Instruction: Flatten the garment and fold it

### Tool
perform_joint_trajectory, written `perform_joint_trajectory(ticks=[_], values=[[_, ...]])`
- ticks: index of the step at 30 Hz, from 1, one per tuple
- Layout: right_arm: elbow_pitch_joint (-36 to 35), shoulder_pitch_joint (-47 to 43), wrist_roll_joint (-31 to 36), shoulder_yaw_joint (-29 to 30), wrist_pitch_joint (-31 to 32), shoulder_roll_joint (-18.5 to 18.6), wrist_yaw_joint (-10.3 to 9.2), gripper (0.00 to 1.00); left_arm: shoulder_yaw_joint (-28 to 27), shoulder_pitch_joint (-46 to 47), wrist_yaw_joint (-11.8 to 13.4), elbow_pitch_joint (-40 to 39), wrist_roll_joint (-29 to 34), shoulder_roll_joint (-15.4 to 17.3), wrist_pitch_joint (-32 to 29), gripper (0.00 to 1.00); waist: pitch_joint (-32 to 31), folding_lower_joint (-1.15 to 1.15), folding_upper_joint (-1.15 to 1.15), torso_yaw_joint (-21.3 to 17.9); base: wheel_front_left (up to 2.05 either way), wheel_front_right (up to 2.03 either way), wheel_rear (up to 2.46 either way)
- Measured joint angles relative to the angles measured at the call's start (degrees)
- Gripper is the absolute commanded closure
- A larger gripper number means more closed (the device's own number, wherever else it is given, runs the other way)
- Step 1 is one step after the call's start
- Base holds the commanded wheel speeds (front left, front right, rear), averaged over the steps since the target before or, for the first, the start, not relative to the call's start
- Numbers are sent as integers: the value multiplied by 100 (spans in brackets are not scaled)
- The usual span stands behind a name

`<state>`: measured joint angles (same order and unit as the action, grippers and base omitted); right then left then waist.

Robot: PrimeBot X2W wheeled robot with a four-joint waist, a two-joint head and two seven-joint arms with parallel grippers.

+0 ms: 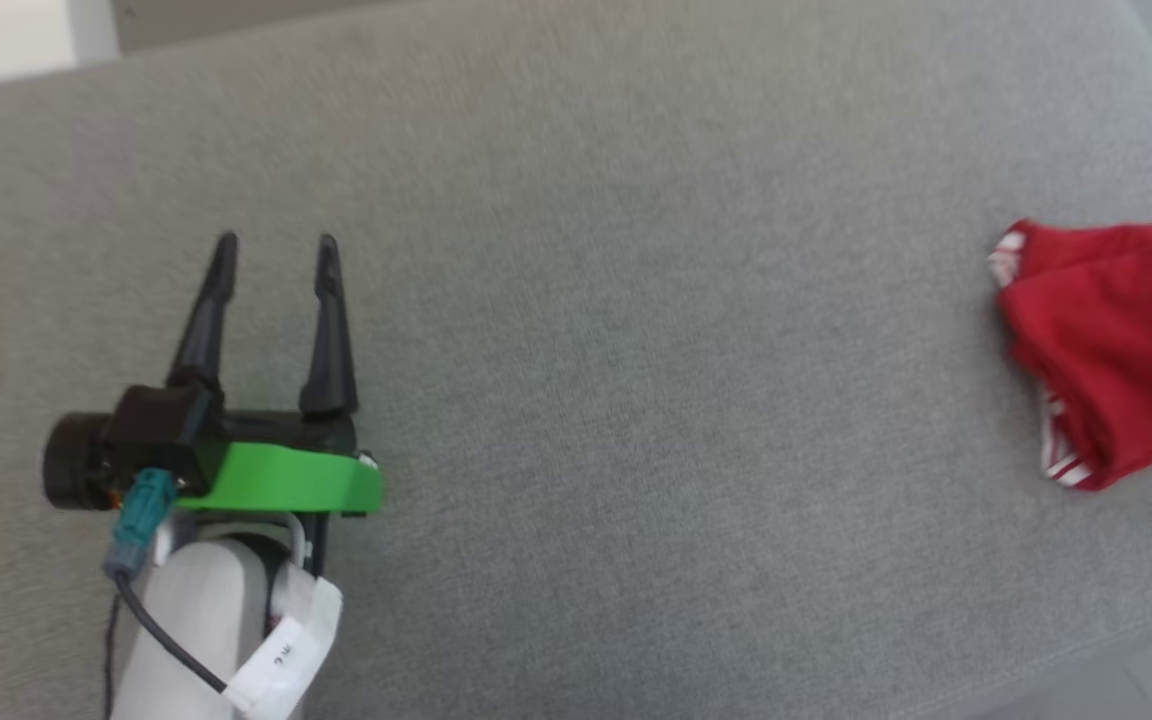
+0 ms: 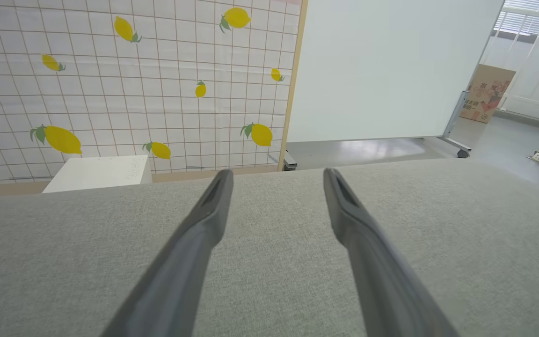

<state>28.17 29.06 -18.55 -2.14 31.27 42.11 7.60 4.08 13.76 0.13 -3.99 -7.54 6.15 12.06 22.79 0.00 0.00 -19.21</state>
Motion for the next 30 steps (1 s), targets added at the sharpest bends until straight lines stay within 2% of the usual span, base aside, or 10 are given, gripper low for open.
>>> perform_joint_trajectory(ticks=[9,10,11,16,21,26,30], values=[[1586,1075,638,904,-950,-323,0,100,-54,12,140,-802,286,301,-499,0,991,1,0,-148,0,0,0],[1714,1162,721,961,-1051,-343,0,76,-52,13,146,-848,288,305,-527,0,1064,1,0,-156,0,0,0],[1876,1268,806,1023,-1159,-377,0,0,-55,11,153,-890,296,313,-550,0,1151,1,0,-165,0,0,0],[2517,1606,1016,1195,-1586,-476,0,0,-65,10,214,-1042,302,322,-586,0,1414,1,0,-194,0,0,0],[2847,1803,1035,1202,-2150,-458,0,0,-79,-26,253,-924,243,286,-457,0,1319,1,0,-204,0,0,0],[2575,2026,665,829,-2822,-461,0,0,-170,-191,274,-648,88,246,-197,0,985,1,0,-201,0,0,0],[1894,2230,62,415,-3240,-627,-1,0,-331,-389,302,-425,-180,153,-3,0,577,0,0,-164,0,0,0]])
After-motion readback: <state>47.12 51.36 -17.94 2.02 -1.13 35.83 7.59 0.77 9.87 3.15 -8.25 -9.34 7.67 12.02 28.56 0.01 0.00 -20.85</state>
